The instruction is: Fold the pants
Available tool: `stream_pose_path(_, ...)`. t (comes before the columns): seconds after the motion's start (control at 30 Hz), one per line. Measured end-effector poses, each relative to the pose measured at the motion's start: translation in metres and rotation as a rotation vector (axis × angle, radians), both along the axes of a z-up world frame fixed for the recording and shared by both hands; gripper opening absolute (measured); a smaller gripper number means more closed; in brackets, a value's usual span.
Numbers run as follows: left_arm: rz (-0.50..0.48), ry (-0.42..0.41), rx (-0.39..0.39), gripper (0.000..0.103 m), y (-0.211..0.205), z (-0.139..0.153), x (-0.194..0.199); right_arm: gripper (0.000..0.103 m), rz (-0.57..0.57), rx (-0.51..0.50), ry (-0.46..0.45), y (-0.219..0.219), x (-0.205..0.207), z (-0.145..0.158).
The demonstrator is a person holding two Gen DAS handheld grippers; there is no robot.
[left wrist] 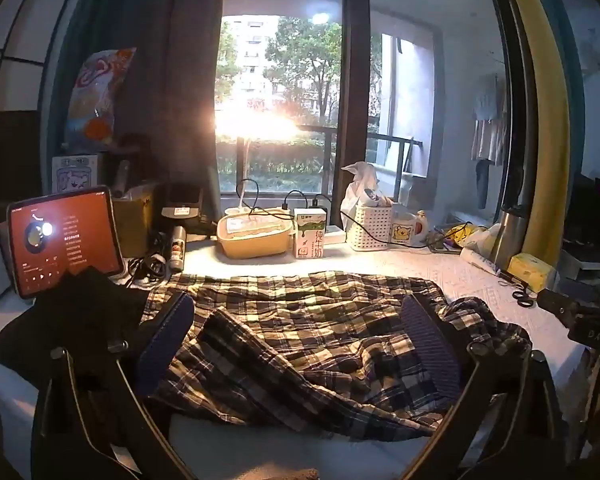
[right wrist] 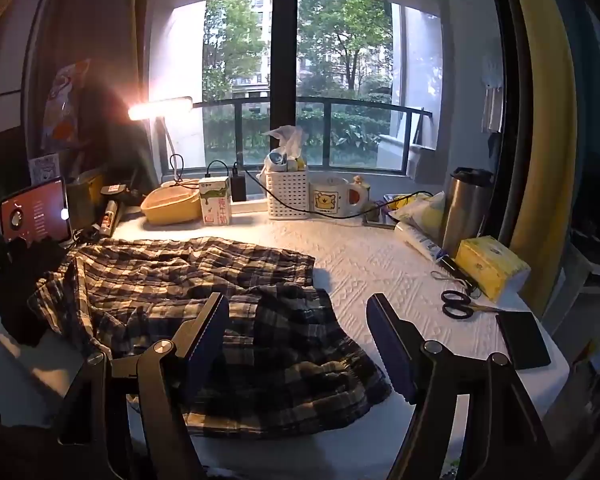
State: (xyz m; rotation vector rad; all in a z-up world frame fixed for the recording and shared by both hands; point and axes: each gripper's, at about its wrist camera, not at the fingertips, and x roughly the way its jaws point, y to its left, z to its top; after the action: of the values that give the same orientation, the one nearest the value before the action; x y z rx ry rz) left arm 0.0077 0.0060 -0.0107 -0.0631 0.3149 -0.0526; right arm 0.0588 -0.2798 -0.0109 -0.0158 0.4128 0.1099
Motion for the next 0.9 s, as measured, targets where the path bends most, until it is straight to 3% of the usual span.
stream_pose_path(0.33, -0.015, -0.009, 0.043, 0.102, -0.0012, 0.0044, -0.0002, 0.074, 0.015, -0.004, -0.006, 0.0047, 0.0017, 0.0015)
stream_pose_path(0.9, -0.009, 0.002, 0.011, 0.102, 0.0033, 0.0024, -0.0020, 0.074, 0.028, -0.010, 0.000, 0.0099, 0.0024, 0.0022)
